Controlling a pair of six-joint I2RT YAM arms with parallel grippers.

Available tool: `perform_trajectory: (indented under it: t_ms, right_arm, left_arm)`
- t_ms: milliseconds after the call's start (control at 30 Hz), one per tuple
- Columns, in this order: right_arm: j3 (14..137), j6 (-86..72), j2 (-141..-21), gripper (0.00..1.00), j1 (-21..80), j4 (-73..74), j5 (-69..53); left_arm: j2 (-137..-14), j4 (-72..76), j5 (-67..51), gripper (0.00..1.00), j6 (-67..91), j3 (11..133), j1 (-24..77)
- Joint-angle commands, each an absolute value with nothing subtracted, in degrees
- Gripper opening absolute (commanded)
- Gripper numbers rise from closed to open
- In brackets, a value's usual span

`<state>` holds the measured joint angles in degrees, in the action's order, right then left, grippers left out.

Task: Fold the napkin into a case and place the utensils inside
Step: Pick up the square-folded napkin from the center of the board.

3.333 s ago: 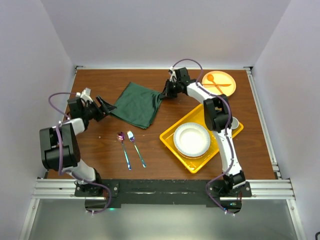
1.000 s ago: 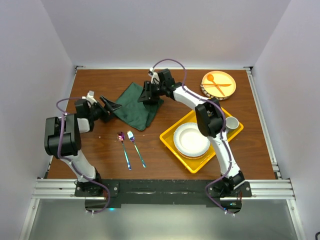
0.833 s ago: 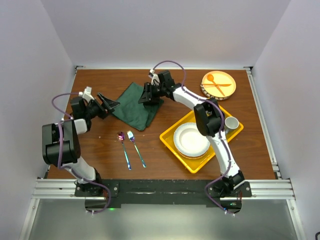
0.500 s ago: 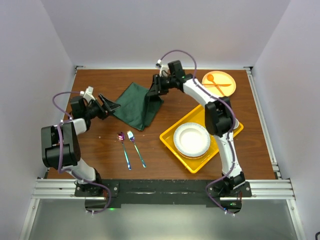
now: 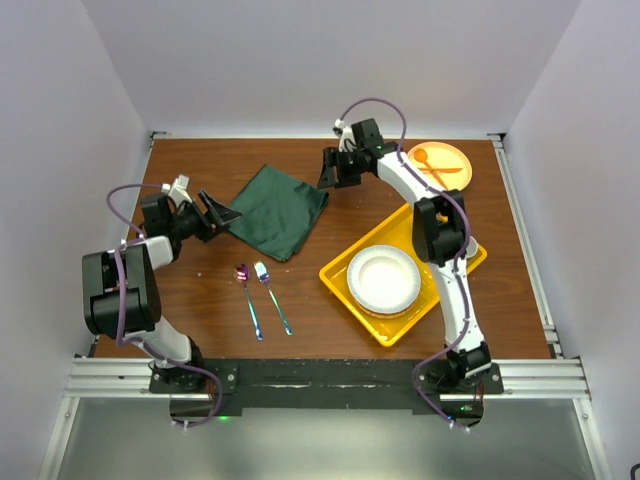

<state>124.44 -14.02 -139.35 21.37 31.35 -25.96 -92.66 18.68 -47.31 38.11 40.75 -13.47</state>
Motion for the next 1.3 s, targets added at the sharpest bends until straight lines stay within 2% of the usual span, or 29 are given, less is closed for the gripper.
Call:
perform_trajectory:
  t_ms: [0,100,167,233,333,467,567,600,700,800,867,1267]
  right_arm:
    - [125.86,-11.69,-141.41,0.66,22.15,32.52,-22.76]
    - [126.04,-11.69,-142.03,0.60,22.06,32.17,-24.25]
    - [125.34,-12.30,-142.03,0.55,22.06,31.29,-25.22]
    - [124.63,-13.00,-141.33,0.48,22.15,29.80,-26.19]
    - [124.54,-13.62,-141.42,0.42,22.06,29.62,-27.07]
    - [124.63,-13.80,-140.98,0.43,22.15,29.62,-26.90]
    - [124.45,-13.54,-140.45,0.45,22.06,29.27,-26.37]
    - [124.45,-13.54,-140.45,0.45,22.06,29.27,-26.28]
    - [124.28,-13.18,-140.27,0.36,22.06,29.18,-26.37]
    - [123.31,-13.09,-140.27,0.29,22.06,28.83,-26.54]
    - [122.87,-13.53,-140.27,0.29,22.06,28.57,-26.81]
    - [121.64,-15.47,-139.92,0.32,22.15,27.07,-28.13]
  left_arm:
    - [-91.50,19.07,-47.81,0.80,36.30,42.19,-13.80]
    - [-91.58,19.07,-47.55,0.79,35.25,42.19,-13.80]
    - [-91.32,17.33,-46.77,0.71,32.71,43.50,-13.01]
    - [-91.23,8.59,-44.83,0.68,21.32,48.48,-9.68]
    - [-90.79,-3.66,-37.72,0.67,3.82,55.01,-1.96]
    - [-88.60,-5.97,-24.57,0.73,-12.08,55.90,11.03]
    - [-89.29,-6.85,-17.52,0.75,-17.47,56.08,18.77]
    - [-89.56,-6.77,-16.27,0.75,-18.10,56.07,20.29]
    - [-90.53,-7.38,-12.22,0.75,-20.12,55.81,25.30]
    - [-90.96,-7.47,-9.67,0.70,-21.53,55.46,28.47]
    - [-91.67,-8.08,-7.91,0.66,-22.49,55.63,29.96]
    - [-95.98,-13.62,-5.01,0.60,-25.13,57.48,30.85]
